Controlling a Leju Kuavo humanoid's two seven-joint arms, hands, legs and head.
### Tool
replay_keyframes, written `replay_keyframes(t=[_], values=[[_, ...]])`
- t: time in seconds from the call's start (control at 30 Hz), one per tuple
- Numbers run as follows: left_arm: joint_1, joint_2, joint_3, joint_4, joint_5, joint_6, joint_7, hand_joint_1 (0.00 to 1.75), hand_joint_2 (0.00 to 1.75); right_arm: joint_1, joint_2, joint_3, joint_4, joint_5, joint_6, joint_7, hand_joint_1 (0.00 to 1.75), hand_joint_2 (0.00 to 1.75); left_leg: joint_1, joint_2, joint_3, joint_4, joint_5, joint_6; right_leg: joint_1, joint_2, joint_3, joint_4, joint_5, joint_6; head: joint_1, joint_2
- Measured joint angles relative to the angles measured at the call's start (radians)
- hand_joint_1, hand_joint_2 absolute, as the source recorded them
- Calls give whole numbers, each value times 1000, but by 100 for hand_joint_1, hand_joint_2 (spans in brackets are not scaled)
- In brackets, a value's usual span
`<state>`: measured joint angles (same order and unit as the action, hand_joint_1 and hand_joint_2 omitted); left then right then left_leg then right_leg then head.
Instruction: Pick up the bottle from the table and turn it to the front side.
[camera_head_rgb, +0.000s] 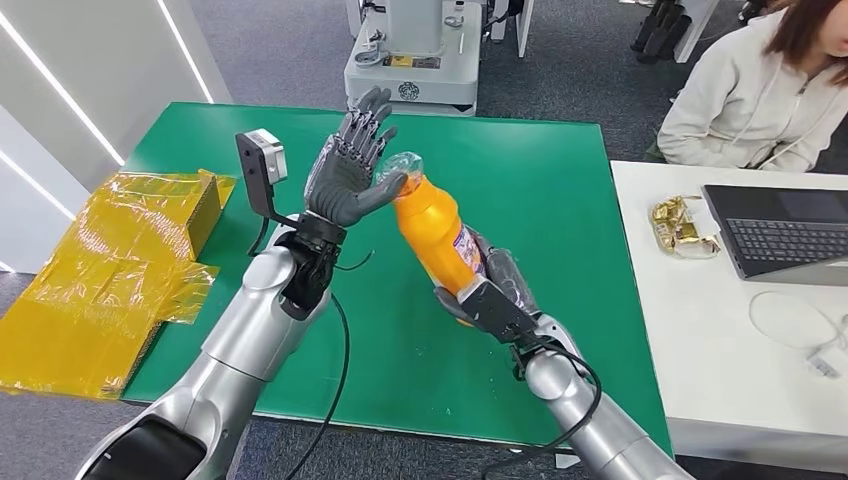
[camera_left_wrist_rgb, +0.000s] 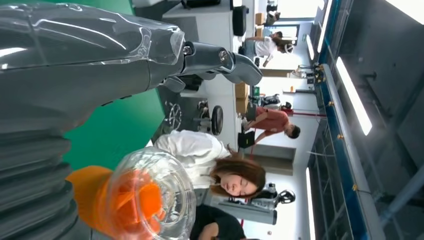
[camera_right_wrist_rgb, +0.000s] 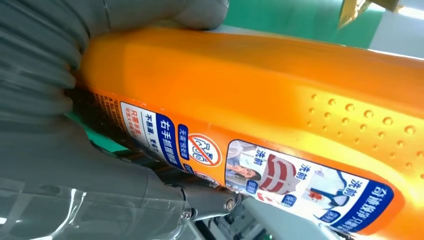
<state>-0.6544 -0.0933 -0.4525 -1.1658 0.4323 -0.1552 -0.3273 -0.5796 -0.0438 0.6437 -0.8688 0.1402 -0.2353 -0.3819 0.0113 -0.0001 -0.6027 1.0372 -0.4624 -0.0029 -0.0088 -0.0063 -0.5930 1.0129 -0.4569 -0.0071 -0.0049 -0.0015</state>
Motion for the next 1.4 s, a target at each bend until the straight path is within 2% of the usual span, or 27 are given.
replay_keyframes(t=[0.27, 0.57, 0.77, 1.13, 1.27, 1.4], values=[[-1, -10, -33, -7, 13, -31, 41, 0, 175, -3, 0, 2, -64, 17, -22, 45, 175, 175, 0, 0, 0, 0, 0, 0, 0, 0, 0, 0, 0, 0, 0, 0], [-1, -18, -70, -19, 7, -28, 49, 0, 175, -10, 4, 3, -92, 31, -5, 72, 175, 175, 0, 0, 0, 0, 0, 0, 0, 0, 0, 0, 0, 0, 0, 0], [0, -19, -79, -32, -5, -15, 54, 0, 175, -49, 24, 3, -77, 38, 12, 89, 175, 175, 0, 0, 0, 0, 0, 0, 0, 0, 0, 0, 0, 0, 0, 0], [-1, -23, -87, -26, -6, -30, 67, 0, 175, -84, 62, -7, -71, 107, -25, 115, 175, 175, 0, 0, 0, 0, 0, 0, 0, 0, 0, 0, 0, 0, 0, 0], [-1, -23, -88, -23, -7, -34, 66, 175, 175, -84, 66, -14, -72, 119, -20, 117, 175, 175, 0, 0, 0, 0, 0, 0, 0, 0, 0, 0, 0, 0, 0, 0], [-1, -23, -88, -22, -8, -34, 64, 175, 175, -84, 72, -20, -70, 137, -17, 120, 174, 175, 0, 0, 0, 0, 0, 0, 0, 0, 0, 0, 0, 0, 0, 0]])
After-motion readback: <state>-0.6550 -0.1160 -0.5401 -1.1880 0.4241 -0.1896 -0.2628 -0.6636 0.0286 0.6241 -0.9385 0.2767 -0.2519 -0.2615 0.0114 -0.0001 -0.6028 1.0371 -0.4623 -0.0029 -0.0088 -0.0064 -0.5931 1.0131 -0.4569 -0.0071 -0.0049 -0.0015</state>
